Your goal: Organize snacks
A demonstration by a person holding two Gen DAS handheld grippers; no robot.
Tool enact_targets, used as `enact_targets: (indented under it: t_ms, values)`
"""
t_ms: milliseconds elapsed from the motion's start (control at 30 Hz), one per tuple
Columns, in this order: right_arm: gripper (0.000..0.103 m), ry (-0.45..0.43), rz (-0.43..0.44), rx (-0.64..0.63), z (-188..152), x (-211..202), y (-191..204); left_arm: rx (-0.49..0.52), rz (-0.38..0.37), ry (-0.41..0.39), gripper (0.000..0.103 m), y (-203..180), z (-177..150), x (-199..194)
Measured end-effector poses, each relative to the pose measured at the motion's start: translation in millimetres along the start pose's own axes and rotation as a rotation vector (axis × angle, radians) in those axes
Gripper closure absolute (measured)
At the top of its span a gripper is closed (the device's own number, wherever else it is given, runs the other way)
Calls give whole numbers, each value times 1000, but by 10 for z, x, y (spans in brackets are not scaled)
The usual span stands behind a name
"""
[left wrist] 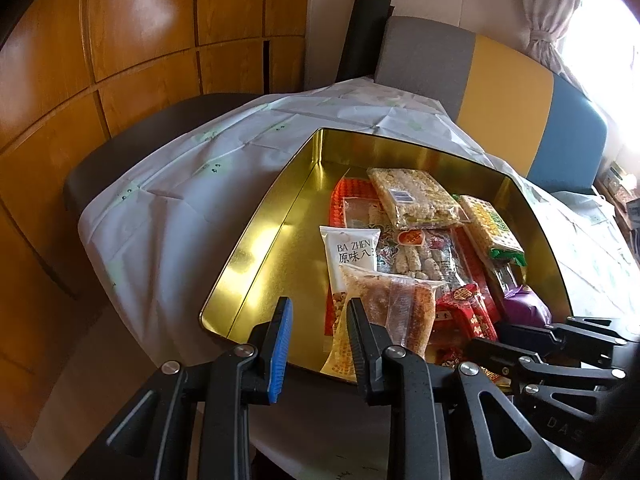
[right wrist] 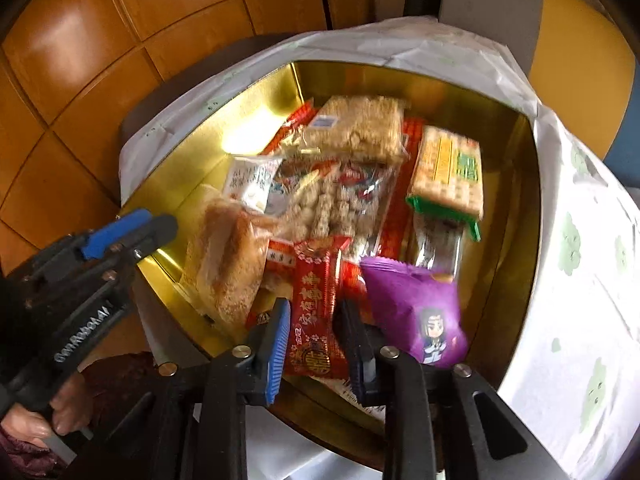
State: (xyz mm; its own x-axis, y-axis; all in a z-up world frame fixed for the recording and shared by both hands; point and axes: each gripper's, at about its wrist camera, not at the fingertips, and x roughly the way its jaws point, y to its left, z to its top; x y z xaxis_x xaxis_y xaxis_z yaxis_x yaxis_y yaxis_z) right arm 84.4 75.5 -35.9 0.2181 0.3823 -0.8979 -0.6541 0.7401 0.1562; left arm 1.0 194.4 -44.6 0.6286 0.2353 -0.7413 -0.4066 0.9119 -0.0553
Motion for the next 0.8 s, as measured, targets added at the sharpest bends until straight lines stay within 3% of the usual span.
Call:
enact_targets:
  t_ms: [167,333,567,800]
  values:
    - [76,-29,-19,8,-29,-90,3,8,-1,-6,74,-34,-4,-45]
    - [70,-106,-48,48,-85,-295,13,24,-5,-30,73,-100,0,-151]
    - [67,-237,-165,125,-278,-627,53,54,-7,-98,71,-227,-12,-417]
    - [66,-293,-242,178,-463,-770,24,66,-14,-130,70,-307,-35,-565]
